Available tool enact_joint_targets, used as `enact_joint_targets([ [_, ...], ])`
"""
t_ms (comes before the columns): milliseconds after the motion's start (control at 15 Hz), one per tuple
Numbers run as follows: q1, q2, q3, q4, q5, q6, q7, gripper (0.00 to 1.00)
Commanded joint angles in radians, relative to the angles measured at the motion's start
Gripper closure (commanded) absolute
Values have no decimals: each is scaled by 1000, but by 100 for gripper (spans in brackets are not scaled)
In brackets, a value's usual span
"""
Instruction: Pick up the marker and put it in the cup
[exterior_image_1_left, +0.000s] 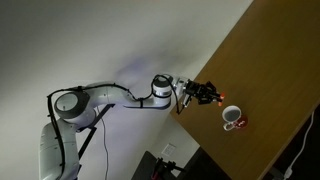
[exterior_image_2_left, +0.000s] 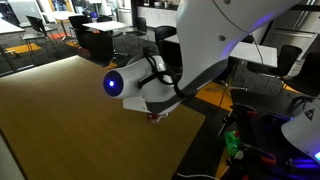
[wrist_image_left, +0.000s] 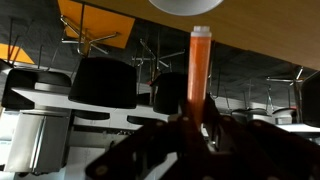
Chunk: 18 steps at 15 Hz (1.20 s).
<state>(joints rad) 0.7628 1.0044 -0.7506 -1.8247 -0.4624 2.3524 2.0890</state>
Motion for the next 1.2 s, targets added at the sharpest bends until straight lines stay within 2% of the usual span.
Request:
enact_joint_targets([
  [0, -55, -13, 49, 22, -35, -23, 49, 95],
  [400, -120, -7, 103, 46, -49, -41, 55, 95],
  [1133, -274, 47, 235, 154, -106, -70, 42, 95],
])
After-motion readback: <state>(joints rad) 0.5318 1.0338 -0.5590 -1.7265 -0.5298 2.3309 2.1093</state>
